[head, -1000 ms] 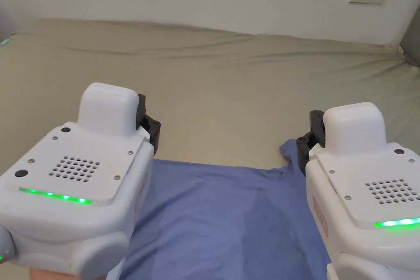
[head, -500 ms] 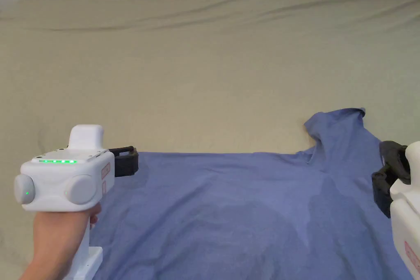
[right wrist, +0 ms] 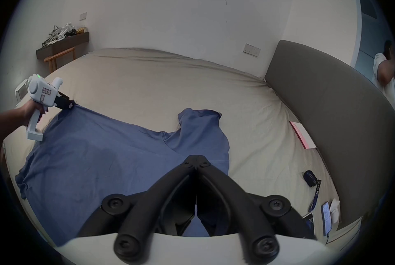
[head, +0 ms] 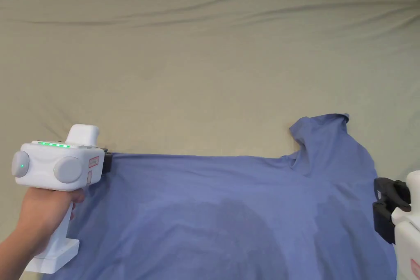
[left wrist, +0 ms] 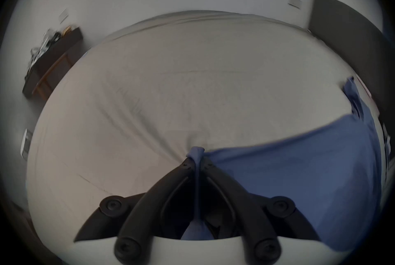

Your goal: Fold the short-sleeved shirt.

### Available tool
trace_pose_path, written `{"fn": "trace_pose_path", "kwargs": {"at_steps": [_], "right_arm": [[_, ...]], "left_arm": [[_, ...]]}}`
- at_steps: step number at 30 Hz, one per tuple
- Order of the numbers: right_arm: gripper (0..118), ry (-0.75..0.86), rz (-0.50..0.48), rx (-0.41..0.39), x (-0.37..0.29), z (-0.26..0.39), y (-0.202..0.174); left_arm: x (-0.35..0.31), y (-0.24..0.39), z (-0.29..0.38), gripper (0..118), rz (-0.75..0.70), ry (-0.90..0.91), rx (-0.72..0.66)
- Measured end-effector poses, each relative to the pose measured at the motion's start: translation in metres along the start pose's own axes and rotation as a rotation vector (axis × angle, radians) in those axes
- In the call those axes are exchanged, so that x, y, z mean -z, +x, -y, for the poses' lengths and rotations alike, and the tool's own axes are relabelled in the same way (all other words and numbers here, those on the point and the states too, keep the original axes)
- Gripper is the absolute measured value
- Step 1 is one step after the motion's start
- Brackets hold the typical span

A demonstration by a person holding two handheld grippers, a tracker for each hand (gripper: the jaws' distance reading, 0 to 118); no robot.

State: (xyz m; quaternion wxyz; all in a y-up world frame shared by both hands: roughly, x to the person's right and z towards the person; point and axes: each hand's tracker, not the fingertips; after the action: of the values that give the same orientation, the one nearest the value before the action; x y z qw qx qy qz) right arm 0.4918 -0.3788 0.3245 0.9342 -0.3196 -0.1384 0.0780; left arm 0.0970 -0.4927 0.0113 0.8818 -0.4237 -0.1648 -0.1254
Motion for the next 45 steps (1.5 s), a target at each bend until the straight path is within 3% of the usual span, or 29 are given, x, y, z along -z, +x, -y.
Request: {"fn": "trace_pose_path", "kwargs": {"at_steps": [3, 7, 8, 9, 10, 11, 13, 14, 17, 23, 25, 27, 29, 30, 31, 32, 33, 37, 41, 45], "right_arm": [[2, -0.012, -0.011, -0.005, 0.01, -0.003, 0.006], [3, -0.053, -0.027, -0.045, 0.034, -0.013, 0.021], [13, -0.082, -0.036, -0.054, 0.043, -0.016, 0.026], [37, -0.095, -0.032, -0.043, 0.054, -0.019, 0.031], [37, -0.129, -0.046, -0.025, 0.065, -0.021, 0.037], [48, -0.182, -0.084, -0.008, 0.081, -0.024, 0.044], [103, -0.274, -0.098, -0.012, 0.11, -0.025, 0.053], [112, -0.271, -0.086, -0.015, 0.123, -0.023, 0.057], [112, -0.335, -0.006, -0.066, 0.161, -0.016, 0.062], [111, -0.436, -0.031, -0.073, 0.223, -0.002, 0.058], [102, -0.47, -0.06, -0.091, 0.23, 0.002, 0.049], [72, -0.444, -0.079, -0.097, 0.225, 0.003, 0.041], [4, -0.43, -0.201, -0.045, 0.216, -0.002, 0.036], [4, -0.432, -0.22, -0.061, 0.214, -0.002, 0.031], [4, -0.429, -0.115, -0.168, 0.211, -0.001, 0.023], [4, -0.425, -0.103, -0.247, 0.204, -0.003, 0.017], [4, -0.401, -0.095, -0.256, 0.198, -0.005, 0.017], [4, -0.266, -0.079, -0.113, 0.147, -0.034, 0.039], [4, -0.08, -0.012, -0.114, 0.067, -0.072, 0.057], [4, 0.099, 0.039, -0.044, -0.019, -0.103, 0.073]], "left_arm": [[-0.028, 0.008, 0.003, 0, -0.068, 0.068, 0.039], [-0.094, 0.001, 0.01, 0, -0.093, 0.201, -0.009], [-0.11, -0.001, 0.012, 0, -0.104, 0.233, -0.008], [-0.125, -0.003, 0.015, 0, -0.119, 0.255, 0.002], [-0.136, -0.002, 0.018, 0, -0.137, 0.275, 0.007], [-0.147, -0.001, 0.02, 0, -0.159, 0.284, 0.032], [-0.163, 0.002, 0.025, 0, -0.156, 0.292, 0.082], [-0.17, 0.002, 0.027, 0, -0.162, 0.294, 0.083], [-0.182, -0.002, 0.033, 0, -0.188, 0.293, 0.061], [-0.179, 0.001, 0.053, 0, -0.184, 0.254, 0.052], [-0.175, 0.005, 0.057, 0, -0.184, 0.233, 0.072], [-0.172, 0.008, 0.059, 0, -0.178, 0.225, 0.071], [-0.171, 0.01, 0.059, 0, -0.169, 0.224, 0.061], [-0.171, 0.011, 0.059, 0, -0.169, 0.226, 0.058], [-0.166, 0.008, 0.059, 0, -0.17, 0.229, 0.053], [-0.167, 0.008, 0.058, 0, -0.169, 0.234, 0.046], [-0.169, 0.008, 0.056, 0, -0.169, 0.242, 0.037], [-0.194, 0.006, 0.045, 0, -0.184, 0.304, 0.012], [-0.238, 0.002, 0.029, 0, -0.208, 0.417, -0.006], [-0.294, -0.004, 0.014, 0, -0.248, 0.543, -0.042]]}}
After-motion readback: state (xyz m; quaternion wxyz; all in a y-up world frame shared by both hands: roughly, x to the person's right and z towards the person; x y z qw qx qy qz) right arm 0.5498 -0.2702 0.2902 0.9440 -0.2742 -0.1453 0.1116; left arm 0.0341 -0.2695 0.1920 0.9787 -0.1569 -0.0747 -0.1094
